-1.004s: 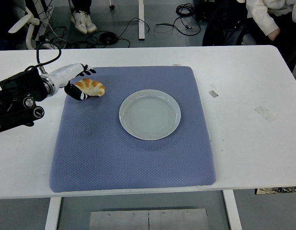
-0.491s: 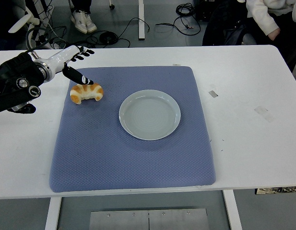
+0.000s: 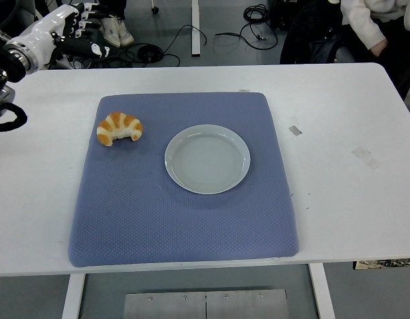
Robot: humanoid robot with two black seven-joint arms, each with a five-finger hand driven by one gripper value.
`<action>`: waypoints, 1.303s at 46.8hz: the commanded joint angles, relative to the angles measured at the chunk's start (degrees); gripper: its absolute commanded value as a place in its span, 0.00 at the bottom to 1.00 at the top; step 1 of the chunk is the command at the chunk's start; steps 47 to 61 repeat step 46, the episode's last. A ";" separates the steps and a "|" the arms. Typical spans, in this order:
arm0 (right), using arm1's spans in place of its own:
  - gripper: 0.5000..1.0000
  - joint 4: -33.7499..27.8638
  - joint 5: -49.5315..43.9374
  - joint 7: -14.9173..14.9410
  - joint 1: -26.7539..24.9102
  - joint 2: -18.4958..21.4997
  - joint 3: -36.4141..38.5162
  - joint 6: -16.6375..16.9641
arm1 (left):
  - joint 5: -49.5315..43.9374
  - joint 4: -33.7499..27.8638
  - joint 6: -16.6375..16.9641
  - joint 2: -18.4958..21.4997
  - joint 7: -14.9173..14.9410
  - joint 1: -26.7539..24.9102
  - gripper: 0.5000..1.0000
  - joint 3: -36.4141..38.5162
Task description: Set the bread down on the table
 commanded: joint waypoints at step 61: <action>1.00 0.09 0.03 -0.03 -1.13 0.00 -0.01 0.10 | -0.07 2.59 -0.57 2.42 -11.98 10.06 0.73 -14.09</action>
